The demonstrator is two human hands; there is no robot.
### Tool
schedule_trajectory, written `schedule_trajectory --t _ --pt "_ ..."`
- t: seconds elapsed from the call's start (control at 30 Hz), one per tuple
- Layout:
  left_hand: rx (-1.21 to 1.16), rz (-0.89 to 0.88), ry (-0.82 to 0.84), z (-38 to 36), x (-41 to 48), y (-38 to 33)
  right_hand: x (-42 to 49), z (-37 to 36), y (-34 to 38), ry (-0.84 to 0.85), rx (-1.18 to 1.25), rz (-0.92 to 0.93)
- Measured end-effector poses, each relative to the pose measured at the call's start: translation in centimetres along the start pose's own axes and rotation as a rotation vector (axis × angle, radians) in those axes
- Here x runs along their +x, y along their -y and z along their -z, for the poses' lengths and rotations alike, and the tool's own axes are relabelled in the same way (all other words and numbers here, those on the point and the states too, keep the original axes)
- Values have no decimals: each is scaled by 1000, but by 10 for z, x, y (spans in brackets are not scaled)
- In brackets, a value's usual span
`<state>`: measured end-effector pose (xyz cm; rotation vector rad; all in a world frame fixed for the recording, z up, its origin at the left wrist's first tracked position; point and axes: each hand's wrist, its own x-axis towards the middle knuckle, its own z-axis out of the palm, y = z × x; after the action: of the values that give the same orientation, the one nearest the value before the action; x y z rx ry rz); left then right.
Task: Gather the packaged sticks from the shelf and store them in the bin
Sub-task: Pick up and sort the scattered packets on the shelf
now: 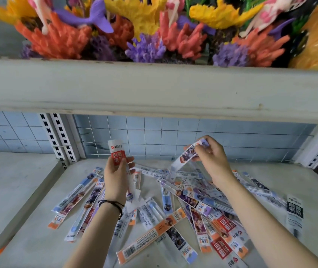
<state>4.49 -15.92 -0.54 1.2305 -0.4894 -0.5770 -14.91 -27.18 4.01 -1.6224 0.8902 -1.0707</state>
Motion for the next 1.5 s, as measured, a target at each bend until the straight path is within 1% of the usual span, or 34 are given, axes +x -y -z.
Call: schedule_trajectory --t 0.03,0.1,0.17,0.23,0.3,0.33,0.43,0.5,0.57,0.6,0.63,0.7,0.77,0.9,0.97,1.07,1.23,1.3,1.37,1.5 --pt "1 31 51 0 -1 -1 -1 0 0 5 14 -12" --pt "25 147 253 -7 -7 -3 -3 -3 2 28 64 -41" --pt "49 248 438 -19 -14 -1 -4 -9 2 81 19 -71" --pt "13 321 485 -33 -20 4 -6 -15 0 134 -75 -81" --pt "-34 394 496 -43 -26 9 -9 -19 -4 149 -135 -63" --pt "-25 403 509 -45 -28 11 -10 -20 -6 150 -158 -49" --pt "94 355 587 -45 -34 17 -13 -19 -10 154 -201 -18" --pt "77 312 624 -44 -38 19 -16 -16 -13 162 -166 -26" --pt "-4 300 627 -43 -42 20 -18 -8 -17 174 -161 -37" --pt "-60 308 621 -41 -43 20 -19 -3 -20 187 -208 -48" --pt "-112 321 619 -39 -44 21 -20 3 -22 213 -289 -68" --pt "-172 343 602 -35 -44 23 -24 16 -30 308 -524 -122" --pt "-149 308 591 -32 -43 26 -29 26 -38 396 -710 -164" --pt "33 169 560 -31 -45 33 -38 36 -39 480 -858 -262" --pt "36 164 545 -33 -45 36 -39 34 -38 482 -876 -292" --pt "-37 216 473 -32 -44 36 -37 31 -43 465 -814 -325" --pt "-131 292 347 -22 -35 39 -29 29 -48 514 -783 -338" --pt "-174 325 333 -20 -34 42 -25 26 -49 510 -785 -357" --pt "-230 321 334 -21 -36 43 -24 21 -49 516 -790 -382" --pt "-287 327 389 -26 -45 34 -26 15 -51 534 -771 -370"
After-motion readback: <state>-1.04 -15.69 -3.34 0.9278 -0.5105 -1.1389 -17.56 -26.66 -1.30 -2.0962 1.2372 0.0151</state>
